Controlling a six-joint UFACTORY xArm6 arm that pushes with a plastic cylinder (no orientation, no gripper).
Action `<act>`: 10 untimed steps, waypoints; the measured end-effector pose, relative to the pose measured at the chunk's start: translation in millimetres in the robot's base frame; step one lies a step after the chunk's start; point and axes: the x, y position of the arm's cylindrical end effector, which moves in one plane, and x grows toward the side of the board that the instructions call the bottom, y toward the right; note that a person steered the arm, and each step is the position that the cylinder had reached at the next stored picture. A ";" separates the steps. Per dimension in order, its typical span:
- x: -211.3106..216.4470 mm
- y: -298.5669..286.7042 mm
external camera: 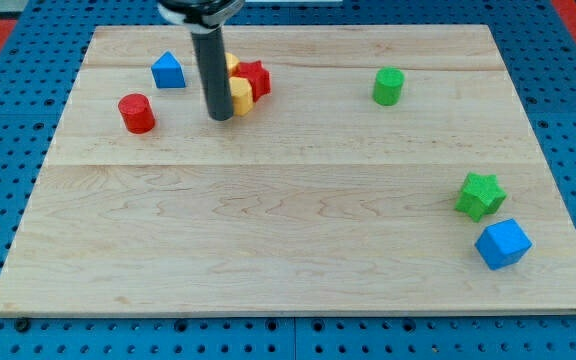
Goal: Move your arm to the left side of the blue triangle
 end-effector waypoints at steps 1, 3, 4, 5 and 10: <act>-24.4 12.9; -44.2 41.3; -49.5 55.2; -52.7 77.4; -154.5 77.4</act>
